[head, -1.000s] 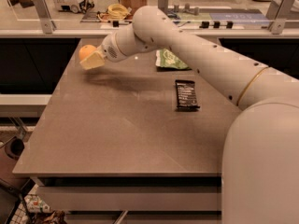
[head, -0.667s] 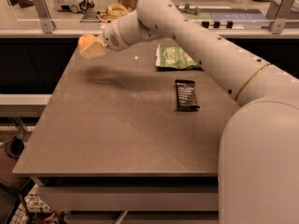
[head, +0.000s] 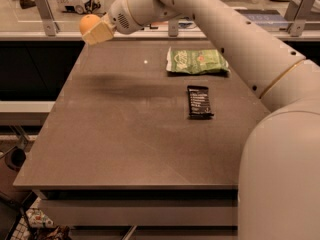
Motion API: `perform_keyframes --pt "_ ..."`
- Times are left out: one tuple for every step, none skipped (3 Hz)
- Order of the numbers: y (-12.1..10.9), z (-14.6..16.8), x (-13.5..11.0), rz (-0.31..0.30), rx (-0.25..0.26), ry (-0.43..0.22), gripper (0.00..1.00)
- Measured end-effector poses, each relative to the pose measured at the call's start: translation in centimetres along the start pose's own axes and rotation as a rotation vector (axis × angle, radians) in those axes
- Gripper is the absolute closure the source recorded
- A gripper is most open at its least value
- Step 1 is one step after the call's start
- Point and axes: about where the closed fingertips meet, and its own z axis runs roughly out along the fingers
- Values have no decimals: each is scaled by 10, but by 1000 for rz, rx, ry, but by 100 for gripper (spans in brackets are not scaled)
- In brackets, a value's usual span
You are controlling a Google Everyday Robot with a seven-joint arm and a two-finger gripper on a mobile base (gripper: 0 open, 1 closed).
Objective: Pick orange
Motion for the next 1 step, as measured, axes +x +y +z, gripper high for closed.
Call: perform_keyframes --pt "1 -2 -3 -3 -1 -1 100"
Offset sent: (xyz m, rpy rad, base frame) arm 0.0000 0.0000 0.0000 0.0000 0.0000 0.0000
